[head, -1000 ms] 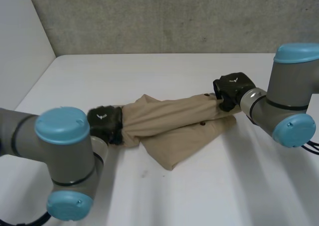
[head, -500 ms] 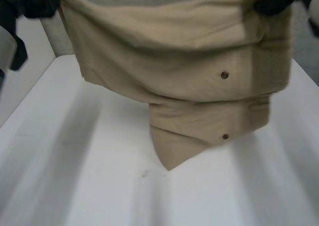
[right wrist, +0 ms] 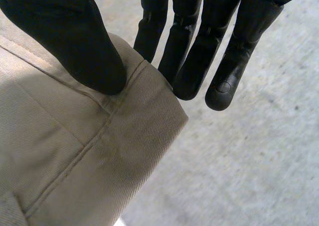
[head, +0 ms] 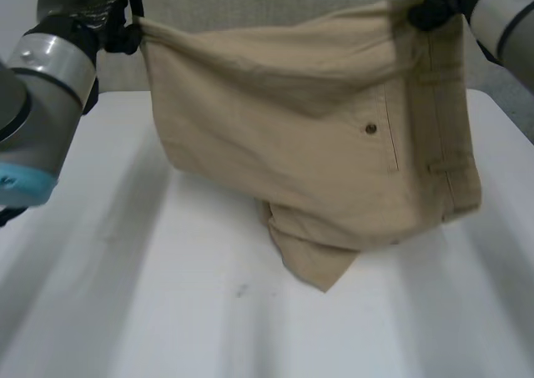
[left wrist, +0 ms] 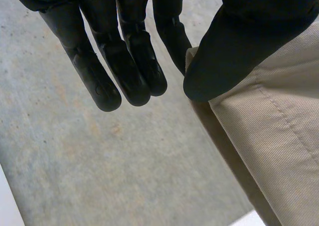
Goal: Fold the shorts.
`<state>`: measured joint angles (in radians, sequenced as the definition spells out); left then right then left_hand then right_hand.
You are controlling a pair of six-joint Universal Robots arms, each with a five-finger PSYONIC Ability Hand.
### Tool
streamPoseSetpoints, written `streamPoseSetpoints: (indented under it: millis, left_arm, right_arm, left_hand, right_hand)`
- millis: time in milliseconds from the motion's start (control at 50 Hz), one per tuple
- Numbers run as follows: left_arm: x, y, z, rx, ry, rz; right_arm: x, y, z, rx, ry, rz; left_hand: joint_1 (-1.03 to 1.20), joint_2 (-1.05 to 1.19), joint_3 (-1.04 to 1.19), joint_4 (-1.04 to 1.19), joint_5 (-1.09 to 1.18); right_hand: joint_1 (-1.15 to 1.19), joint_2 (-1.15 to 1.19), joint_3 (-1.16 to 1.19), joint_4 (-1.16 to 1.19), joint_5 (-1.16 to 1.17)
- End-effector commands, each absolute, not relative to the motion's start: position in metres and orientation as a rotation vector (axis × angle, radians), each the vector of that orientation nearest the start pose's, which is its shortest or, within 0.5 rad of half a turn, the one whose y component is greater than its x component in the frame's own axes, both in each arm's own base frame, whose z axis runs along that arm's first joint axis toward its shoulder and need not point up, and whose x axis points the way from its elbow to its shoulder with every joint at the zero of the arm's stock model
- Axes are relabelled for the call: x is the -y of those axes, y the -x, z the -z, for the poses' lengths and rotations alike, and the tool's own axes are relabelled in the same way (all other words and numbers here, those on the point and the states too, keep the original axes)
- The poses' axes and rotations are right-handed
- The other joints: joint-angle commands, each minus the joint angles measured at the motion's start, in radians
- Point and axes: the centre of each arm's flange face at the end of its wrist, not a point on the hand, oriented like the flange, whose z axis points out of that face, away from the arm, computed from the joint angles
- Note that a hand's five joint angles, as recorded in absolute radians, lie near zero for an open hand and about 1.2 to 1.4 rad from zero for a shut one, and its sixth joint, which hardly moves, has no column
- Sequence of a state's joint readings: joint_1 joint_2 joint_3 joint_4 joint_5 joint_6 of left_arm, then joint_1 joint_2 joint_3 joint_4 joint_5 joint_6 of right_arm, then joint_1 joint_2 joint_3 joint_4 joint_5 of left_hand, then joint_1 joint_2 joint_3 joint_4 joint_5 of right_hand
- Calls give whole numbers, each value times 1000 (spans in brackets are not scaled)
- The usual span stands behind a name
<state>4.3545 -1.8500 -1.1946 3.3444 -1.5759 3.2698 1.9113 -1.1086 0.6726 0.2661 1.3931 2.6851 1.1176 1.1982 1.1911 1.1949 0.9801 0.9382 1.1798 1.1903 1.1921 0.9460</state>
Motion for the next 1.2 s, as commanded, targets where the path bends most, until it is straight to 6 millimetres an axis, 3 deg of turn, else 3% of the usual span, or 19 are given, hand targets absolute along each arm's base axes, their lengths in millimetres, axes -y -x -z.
streamPoseSetpoints:
  millis: [20,40,80,160,260,300,400,420,440,460,560,680,840,1000,1200]
  left_arm:
    - [344,263,-407,-1562,-340,2937]
    - [343,263,-413,-1521,-328,2961]
    - [334,263,-433,-1403,-302,3035]
    - [317,256,-453,-1321,-271,3077]
    - [312,252,-437,-1401,-292,3034]
    - [306,249,-419,-1496,-315,2983]
    - [298,245,-369,-1754,-374,2818]
    - [295,242,-346,-1863,-400,2734]
    - [293,241,-333,-1919,-415,2687]
    - [287,239,-308,-2025,-444,2596]
    - [265,233,-248,-2254,-515,2368]
    - [239,224,-203,-2437,-559,2140]
    - [198,214,-166,-2676,-655,1774]
    - [184,211,-174,-2695,-672,1744]
    - [162,203,-233,-2577,-692,1920]
  right_arm:
    - [359,-282,-425,-1445,795,2680]
    - [359,-282,-425,-1445,795,2680]
    - [357,-278,-449,-1336,700,2782]
    - [349,-284,-450,-1341,706,2759]
    - [341,-285,-438,-1442,757,2677]
    - [331,-284,-427,-1544,809,2590]
    - [329,-286,-398,-1675,908,2437]
    - [329,-287,-381,-1734,955,2353]
    - [331,-288,-357,-1809,998,2249]
    - [333,-290,-328,-1891,1042,2136]
    - [331,-294,-257,-2075,1119,1870]
    - [309,-286,-211,-2229,1180,1624]
    - [277,-271,-184,-2331,1237,1427]
    - [255,-258,-194,-2329,1282,1446]
    - [227,-248,-224,-2280,1341,1523]
  left_hand:
    - [279,198,205,201,242]
    - [279,198,205,201,242]
    - [279,198,205,201,242]
    - [279,198,205,201,242]
    - [279,198,205,201,242]
    - [279,198,205,201,242]
    - [279,198,205,201,242]
    - [279,198,205,201,242]
    - [279,198,205,201,242]
    - [279,198,205,201,242]
    - [279,198,205,201,242]
    - [279,198,205,201,242]
    - [279,198,205,201,242]
    - [279,198,205,201,242]
    - [279,198,205,201,242]
  right_hand:
    - [458,217,206,204,276]
    - [458,217,206,204,276]
    - [458,217,206,204,276]
    - [458,217,206,204,276]
    - [458,217,206,204,276]
    - [458,217,206,204,276]
    - [458,217,206,204,276]
    - [458,217,206,204,276]
    - [458,217,206,204,276]
    - [458,217,206,204,276]
    - [458,217,206,204,276]
    - [458,217,206,204,276]
    - [458,217,206,204,276]
    - [458,217,206,204,276]
    - [458,217,206,204,276]
